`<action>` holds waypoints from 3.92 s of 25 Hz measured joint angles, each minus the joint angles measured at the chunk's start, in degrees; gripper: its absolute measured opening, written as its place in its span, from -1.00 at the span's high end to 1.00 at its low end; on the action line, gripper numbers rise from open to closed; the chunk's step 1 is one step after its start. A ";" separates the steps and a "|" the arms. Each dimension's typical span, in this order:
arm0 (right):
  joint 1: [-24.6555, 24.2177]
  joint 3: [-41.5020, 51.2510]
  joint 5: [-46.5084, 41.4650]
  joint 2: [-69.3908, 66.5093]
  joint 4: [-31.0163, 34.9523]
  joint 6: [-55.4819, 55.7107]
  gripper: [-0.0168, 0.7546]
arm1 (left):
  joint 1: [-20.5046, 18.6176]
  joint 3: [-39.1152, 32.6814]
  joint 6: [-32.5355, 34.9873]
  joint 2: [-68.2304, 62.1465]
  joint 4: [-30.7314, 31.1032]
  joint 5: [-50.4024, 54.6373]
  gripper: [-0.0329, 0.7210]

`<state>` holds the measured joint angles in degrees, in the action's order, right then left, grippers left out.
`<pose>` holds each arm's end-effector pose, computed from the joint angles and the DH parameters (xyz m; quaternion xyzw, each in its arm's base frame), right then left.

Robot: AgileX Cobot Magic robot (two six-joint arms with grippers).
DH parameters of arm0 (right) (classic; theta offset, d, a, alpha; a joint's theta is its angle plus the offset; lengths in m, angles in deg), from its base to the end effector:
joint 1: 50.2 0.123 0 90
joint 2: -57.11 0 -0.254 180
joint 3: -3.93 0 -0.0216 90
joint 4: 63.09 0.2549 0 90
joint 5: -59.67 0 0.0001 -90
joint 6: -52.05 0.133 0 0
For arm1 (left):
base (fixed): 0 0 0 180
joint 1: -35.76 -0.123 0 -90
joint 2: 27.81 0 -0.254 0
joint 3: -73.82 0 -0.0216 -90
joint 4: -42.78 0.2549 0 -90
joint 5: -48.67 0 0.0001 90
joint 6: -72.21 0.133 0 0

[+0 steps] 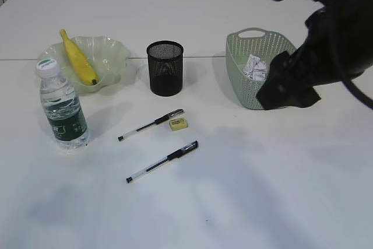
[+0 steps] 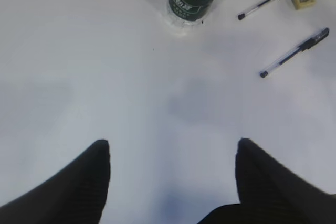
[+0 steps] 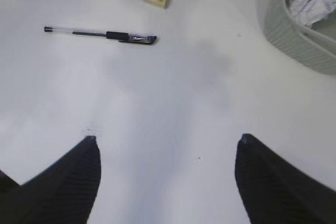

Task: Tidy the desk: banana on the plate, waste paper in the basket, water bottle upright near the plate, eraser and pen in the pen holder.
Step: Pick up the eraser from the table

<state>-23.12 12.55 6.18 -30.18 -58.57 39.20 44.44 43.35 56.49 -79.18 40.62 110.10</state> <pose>0.2734 0.1493 0.2578 -0.3157 0.9108 0.0691 0.2571 0.1675 -0.0300 0.2724 -0.0616 0.9469 -0.0847 0.3040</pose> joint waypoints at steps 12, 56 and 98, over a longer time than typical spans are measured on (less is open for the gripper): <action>4.01 -25.35 -7.36 -25.69 -0.83 6.55 -0.48 | 0.00 0.00 0.00 0.63 0.12 -1.39 -0.49; 4.14 -64.69 -17.27 -67.04 -2.00 24.76 -0.43 | 0.00 0.00 0.00 0.63 3.53 -8.71 -0.49; 4.14 -64.69 -17.17 -68.63 -5.42 25.19 -0.38 | 0.00 0.00 0.00 0.63 3.53 -9.74 -0.49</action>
<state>-18.98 -52.14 -10.99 -98.81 -63.99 64.39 44.44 43.35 56.49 -78.55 44.15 100.36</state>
